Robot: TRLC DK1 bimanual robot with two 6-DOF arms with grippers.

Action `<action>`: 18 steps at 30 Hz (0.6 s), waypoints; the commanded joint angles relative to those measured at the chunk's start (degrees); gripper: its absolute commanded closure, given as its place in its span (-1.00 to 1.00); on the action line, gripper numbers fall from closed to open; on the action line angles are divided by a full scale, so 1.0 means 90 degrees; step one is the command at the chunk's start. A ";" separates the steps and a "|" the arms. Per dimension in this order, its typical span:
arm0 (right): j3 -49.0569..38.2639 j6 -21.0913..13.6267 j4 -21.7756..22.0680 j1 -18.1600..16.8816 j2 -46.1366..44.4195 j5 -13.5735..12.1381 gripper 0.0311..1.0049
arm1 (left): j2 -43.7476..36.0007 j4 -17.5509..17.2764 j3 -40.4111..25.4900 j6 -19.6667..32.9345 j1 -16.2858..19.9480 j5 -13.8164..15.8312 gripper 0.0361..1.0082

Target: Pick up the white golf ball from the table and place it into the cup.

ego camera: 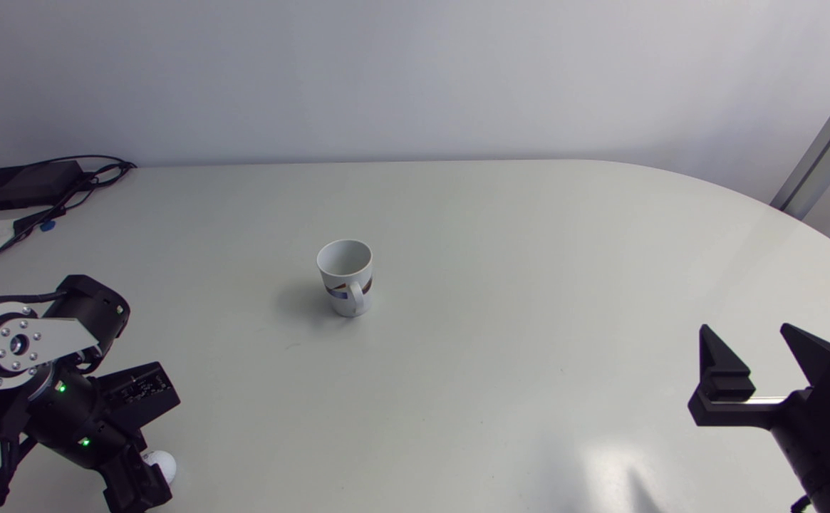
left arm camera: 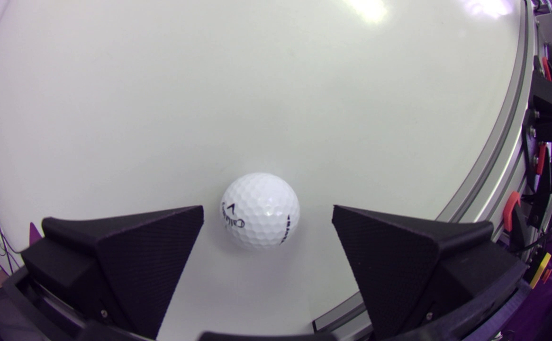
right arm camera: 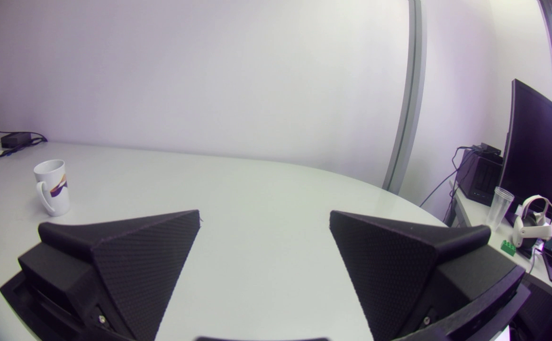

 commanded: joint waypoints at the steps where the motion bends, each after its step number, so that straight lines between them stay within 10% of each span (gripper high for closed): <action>1: -0.0199 0.0139 -0.0267 -0.0010 -0.0038 0.0004 -0.92 | 0.0122 0.0021 -0.0170 -0.0189 -0.0069 -0.0001 -0.93; 18: -0.0199 0.0139 -0.0267 -0.0010 -0.0038 0.0004 -0.92 | 0.0200 0.0119 -0.0200 -0.0267 -0.0089 -0.0089 -0.85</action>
